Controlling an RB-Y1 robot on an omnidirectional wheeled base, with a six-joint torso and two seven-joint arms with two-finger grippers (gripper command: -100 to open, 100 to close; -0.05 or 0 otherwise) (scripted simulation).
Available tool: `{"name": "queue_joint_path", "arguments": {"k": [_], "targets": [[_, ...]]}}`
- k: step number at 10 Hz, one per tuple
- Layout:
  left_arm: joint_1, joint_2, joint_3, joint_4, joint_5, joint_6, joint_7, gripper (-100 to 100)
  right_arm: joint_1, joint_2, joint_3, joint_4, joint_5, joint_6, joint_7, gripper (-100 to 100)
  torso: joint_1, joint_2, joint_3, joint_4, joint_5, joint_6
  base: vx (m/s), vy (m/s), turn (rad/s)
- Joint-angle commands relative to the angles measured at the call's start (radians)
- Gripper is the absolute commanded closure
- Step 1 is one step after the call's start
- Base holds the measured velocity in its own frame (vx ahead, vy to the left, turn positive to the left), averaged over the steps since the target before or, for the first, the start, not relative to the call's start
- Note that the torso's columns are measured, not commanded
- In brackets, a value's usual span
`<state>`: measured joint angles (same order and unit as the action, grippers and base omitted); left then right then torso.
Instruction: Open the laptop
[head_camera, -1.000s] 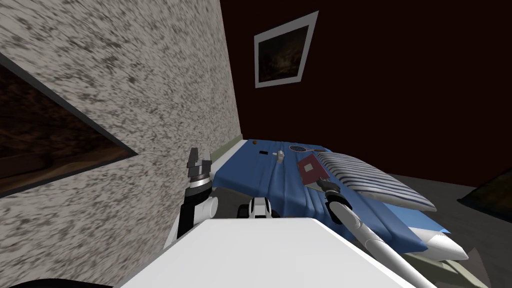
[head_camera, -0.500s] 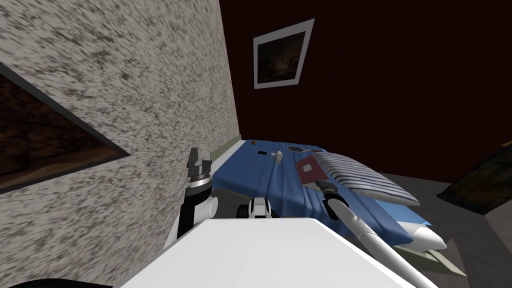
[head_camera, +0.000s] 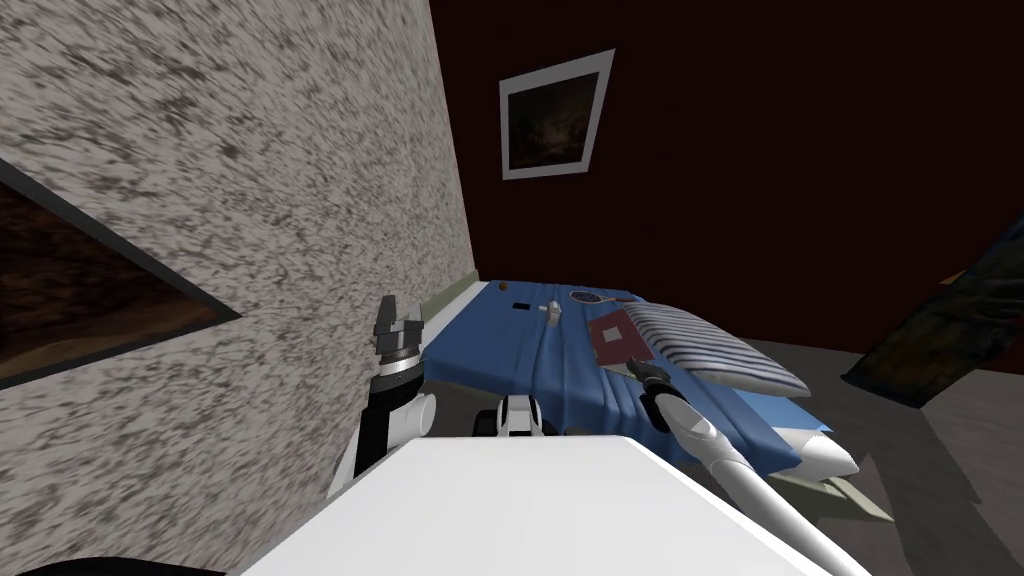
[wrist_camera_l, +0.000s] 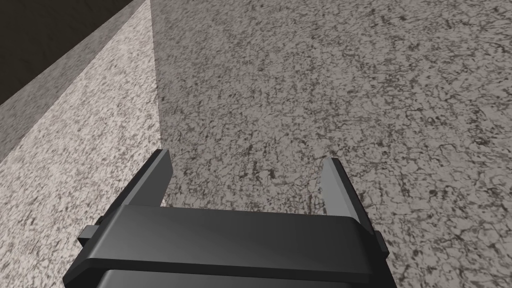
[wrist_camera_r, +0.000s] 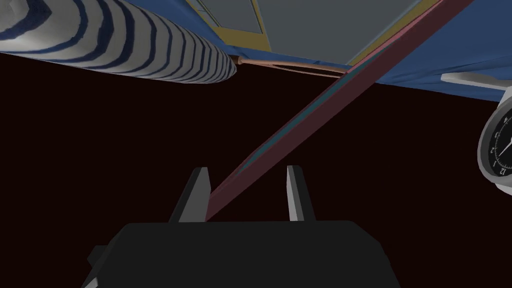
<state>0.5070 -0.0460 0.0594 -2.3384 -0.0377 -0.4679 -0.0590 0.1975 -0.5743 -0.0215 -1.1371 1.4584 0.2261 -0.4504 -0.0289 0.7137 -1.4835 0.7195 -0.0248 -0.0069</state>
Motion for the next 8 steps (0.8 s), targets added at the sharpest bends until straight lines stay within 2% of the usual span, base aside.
{"name": "queue_joint_path", "arguments": {"k": [1, 2, 4, 7, 8], "targets": [[0.000, 0.000, 0.000, 0.000, 0.000, 0.000, 0.000, 0, -0.001, 0.017, 0.036, 0.053, -0.096, -0.064, 0.098, 100, -0.002, 0.000, 0.001, 0.000, -0.003, -0.001, 0.000, -0.010, -0.026], [0.000, 0.000, 0.000, 0.000, 0.000, 0.000, 0.000, 0, -0.001, 0.017, 0.036, 0.062, -0.096, -0.081, 0.112, 100, -0.003, -0.001, 0.000, 0.000, -0.003, -0.003, 0.001, 0.004, 0.021], [0.000, 0.000, 0.000, 0.000, 0.000, 0.000, 0.000, 0, -0.001, 0.017, 0.036, 0.061, -0.173, -0.081, 0.136, 100, 0.010, -0.003, 0.003, 0.015, 0.020, 0.005, -0.001, 0.007, 0.032], [0.000, 0.000, 0.000, 0.000, 0.000, 0.000, 0.000, 0, -0.001, 0.017, 0.036, 0.067, -0.096, -0.081, 0.112, 100, 0.016, -0.001, 0.004, 0.019, 0.025, 0.007, -0.001, 0.000, -0.003], [0.000, 0.000, 0.000, 0.000, 0.000, 0.000, 0.000, 0, -0.038, 0.054, 0.045, 0.098, -0.164, -0.132, 0.164, 100, 0.015, -0.001, 0.004, 0.019, 0.025, 0.007, -0.001, 0.018, -0.259]]}}
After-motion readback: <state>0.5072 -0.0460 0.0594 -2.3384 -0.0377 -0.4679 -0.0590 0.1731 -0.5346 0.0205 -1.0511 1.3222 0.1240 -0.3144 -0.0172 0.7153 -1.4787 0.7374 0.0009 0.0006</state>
